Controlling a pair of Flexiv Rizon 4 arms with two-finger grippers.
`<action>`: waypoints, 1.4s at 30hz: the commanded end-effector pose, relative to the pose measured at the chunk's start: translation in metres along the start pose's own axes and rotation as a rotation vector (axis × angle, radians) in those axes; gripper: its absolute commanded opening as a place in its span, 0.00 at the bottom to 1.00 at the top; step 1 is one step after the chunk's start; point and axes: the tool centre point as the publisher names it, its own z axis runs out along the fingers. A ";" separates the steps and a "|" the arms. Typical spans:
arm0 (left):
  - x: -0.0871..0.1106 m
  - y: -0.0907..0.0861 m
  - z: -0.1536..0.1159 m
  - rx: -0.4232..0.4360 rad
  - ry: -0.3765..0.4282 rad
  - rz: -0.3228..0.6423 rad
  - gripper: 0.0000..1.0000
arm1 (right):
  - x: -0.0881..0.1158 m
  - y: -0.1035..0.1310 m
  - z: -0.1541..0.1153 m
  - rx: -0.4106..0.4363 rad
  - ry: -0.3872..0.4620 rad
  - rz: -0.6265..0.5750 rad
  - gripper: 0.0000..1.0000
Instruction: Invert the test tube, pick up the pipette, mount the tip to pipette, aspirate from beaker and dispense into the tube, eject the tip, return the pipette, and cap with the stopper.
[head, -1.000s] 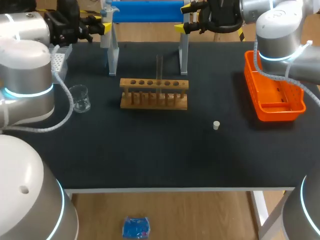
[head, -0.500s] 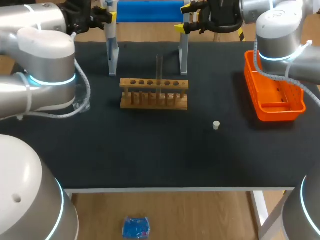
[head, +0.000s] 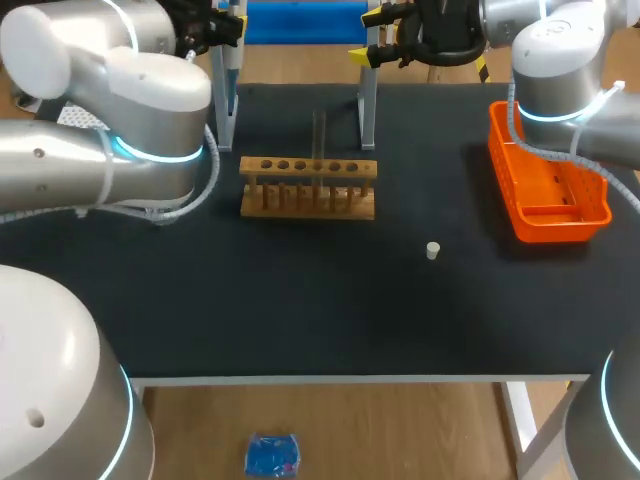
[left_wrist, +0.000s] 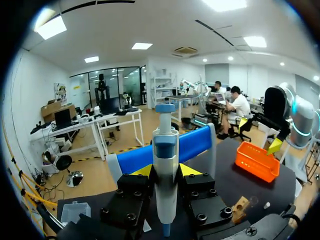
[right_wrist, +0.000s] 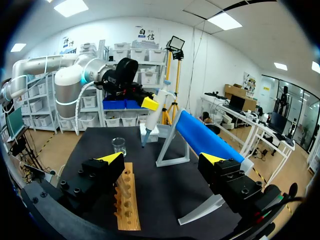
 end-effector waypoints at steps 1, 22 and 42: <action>0.003 -0.006 0.014 -0.040 -0.064 -0.017 0.00 | 0.000 0.001 -0.001 0.003 0.001 0.000 1.00; -0.005 -0.001 0.034 -0.091 -0.168 -0.101 0.00 | 0.000 0.001 -0.001 0.003 0.001 0.000 1.00; -0.018 0.008 0.053 -0.121 -0.233 -0.153 0.00 | 0.000 0.001 -0.001 0.003 0.001 0.000 1.00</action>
